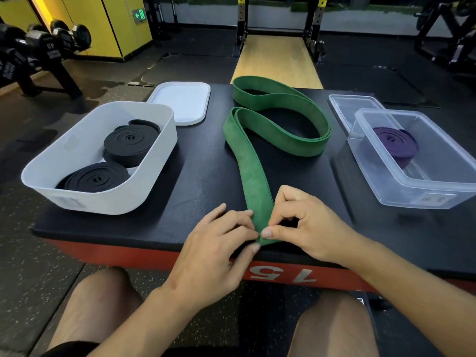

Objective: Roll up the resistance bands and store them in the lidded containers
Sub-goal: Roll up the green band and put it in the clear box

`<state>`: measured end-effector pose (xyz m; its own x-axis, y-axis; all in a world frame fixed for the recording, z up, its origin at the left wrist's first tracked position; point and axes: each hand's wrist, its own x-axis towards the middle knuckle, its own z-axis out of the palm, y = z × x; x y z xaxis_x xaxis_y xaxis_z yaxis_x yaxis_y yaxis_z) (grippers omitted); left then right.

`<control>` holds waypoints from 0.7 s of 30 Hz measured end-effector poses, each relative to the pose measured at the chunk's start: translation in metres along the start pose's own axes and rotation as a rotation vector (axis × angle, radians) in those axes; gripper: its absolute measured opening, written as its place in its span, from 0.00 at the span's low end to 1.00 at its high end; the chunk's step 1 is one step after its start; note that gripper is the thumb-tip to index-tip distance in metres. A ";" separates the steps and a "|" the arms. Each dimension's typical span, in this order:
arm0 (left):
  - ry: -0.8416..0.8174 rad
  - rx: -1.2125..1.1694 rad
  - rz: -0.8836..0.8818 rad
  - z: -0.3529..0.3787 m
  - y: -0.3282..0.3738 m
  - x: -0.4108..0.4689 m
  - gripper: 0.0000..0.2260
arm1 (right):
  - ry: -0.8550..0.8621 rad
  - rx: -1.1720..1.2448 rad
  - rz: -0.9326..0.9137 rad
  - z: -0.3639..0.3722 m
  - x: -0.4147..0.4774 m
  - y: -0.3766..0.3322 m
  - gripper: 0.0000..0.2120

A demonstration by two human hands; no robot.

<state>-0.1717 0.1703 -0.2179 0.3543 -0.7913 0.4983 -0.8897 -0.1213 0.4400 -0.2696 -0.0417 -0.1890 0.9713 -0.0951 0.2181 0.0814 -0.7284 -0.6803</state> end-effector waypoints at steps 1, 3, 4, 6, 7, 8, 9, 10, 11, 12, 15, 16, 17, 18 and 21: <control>0.008 0.028 0.016 0.001 0.000 -0.001 0.08 | 0.039 -0.045 -0.034 0.003 -0.003 0.001 0.10; 0.051 0.065 0.021 0.005 0.001 0.001 0.09 | 0.097 -0.133 -0.107 0.006 -0.007 0.002 0.12; 0.074 0.079 0.022 0.006 0.003 0.003 0.08 | 0.113 -0.169 -0.139 0.006 -0.008 0.003 0.13; 0.088 0.097 0.026 0.008 0.005 0.006 0.06 | 0.135 -0.258 -0.201 0.006 -0.010 0.002 0.14; 0.082 0.100 0.028 0.007 0.006 0.006 0.06 | 0.144 -0.319 -0.238 0.006 -0.012 0.001 0.15; 0.071 0.100 0.028 0.006 0.007 0.006 0.05 | 0.157 -0.384 -0.277 0.007 -0.014 -0.002 0.16; 0.059 0.098 0.018 0.004 0.008 0.006 0.06 | 0.172 -0.446 -0.313 0.007 -0.017 -0.004 0.17; 0.049 0.096 0.001 0.002 0.008 0.007 0.06 | 0.180 -0.496 -0.337 0.007 -0.021 -0.005 0.17; 0.038 0.092 -0.022 0.000 0.009 0.007 0.06 | 0.181 -0.531 -0.345 0.005 -0.025 -0.005 0.17; 0.030 0.088 -0.041 0.000 0.009 0.009 0.07 | 0.175 -0.547 -0.338 0.003 -0.029 -0.004 0.18; 0.014 0.077 -0.078 -0.001 0.007 0.010 0.08 | 0.161 -0.554 -0.310 -0.003 -0.037 0.000 0.17; 0.015 0.066 -0.096 -0.001 0.007 0.010 0.08 | 0.163 -0.564 -0.308 -0.002 -0.038 0.001 0.16; 0.017 0.049 -0.118 -0.001 0.007 0.010 0.08 | 0.169 -0.577 -0.308 -0.002 -0.037 0.002 0.14; 0.015 0.026 -0.141 -0.001 0.008 0.011 0.08 | 0.178 -0.589 -0.308 -0.001 -0.036 0.002 0.14; -0.012 0.002 -0.182 -0.003 0.010 0.014 0.07 | 0.180 -0.622 -0.324 -0.002 -0.033 0.001 0.16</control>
<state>-0.1747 0.1599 -0.2046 0.5063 -0.7631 0.4016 -0.8117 -0.2645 0.5208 -0.3023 -0.0403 -0.1956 0.8635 0.1199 0.4900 0.1648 -0.9851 -0.0494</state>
